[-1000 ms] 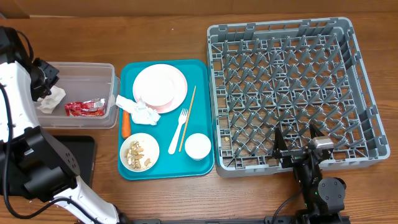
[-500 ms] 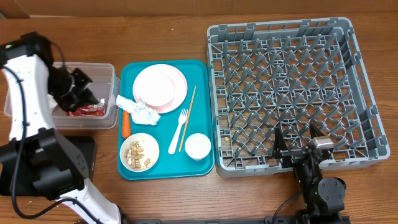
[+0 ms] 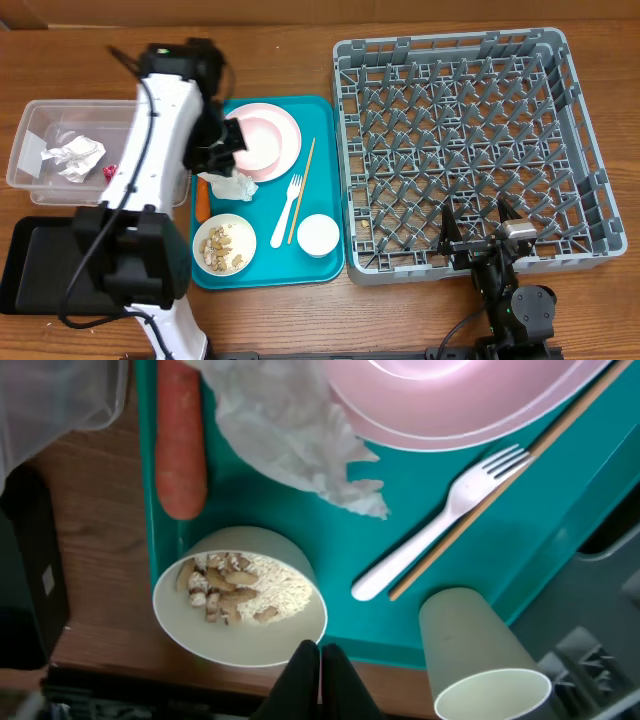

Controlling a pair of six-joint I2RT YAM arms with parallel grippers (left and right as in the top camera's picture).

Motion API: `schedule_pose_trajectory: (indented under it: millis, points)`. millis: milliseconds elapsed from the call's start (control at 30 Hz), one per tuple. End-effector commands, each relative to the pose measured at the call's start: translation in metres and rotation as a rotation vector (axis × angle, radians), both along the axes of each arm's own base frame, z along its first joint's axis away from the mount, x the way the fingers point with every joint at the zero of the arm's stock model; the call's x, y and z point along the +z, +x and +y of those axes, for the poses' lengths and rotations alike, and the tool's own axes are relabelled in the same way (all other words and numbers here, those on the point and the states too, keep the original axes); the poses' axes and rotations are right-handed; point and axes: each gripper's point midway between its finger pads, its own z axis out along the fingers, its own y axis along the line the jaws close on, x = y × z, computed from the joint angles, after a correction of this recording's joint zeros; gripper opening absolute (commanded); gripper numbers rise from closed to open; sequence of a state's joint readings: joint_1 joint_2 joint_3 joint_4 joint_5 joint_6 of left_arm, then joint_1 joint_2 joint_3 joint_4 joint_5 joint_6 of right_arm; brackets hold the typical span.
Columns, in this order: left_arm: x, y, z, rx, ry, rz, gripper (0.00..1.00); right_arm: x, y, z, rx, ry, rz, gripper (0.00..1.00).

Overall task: Sort waste into correct bins and load items into the dishwasher
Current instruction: 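Reach the left gripper to the second white napkin and grasp it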

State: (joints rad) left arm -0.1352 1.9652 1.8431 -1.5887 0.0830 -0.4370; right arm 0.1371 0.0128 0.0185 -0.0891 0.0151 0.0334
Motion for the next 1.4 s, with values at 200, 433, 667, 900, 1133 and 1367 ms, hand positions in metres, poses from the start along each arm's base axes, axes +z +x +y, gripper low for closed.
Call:
schedule_pose_trajectory:
  millis: [200,433,667,900,1133,1367]
  points:
    - [0.013,0.017,0.007,-0.104,0.185,-0.130,0.58,-0.002,0.001,-0.003,-0.015,-0.001,-0.005,1.00]
    - [-0.001,0.022,0.006,-0.103,0.183,-0.145,0.71,-0.002,0.001,-0.003,-0.015,0.000,-0.005,1.00]
    - [-0.034,0.018,0.007,-0.104,0.189,-0.121,0.90,-0.002,0.001,-0.003,-0.015,-0.001,-0.005,1.00]
    - [-0.074,0.014,0.010,-0.106,0.198,-0.120,0.93,-0.002,0.001,-0.003,-0.015,0.000,-0.005,1.00]
    - [-0.095,0.009,0.011,-0.106,0.198,-0.121,0.94,-0.002,0.001,-0.003,-0.015,0.000,-0.005,1.00]
    - [-0.113,0.010,0.011,-0.102,0.194,-0.148,0.94,-0.002,0.001,-0.003,-0.015,0.000,-0.005,1.00]
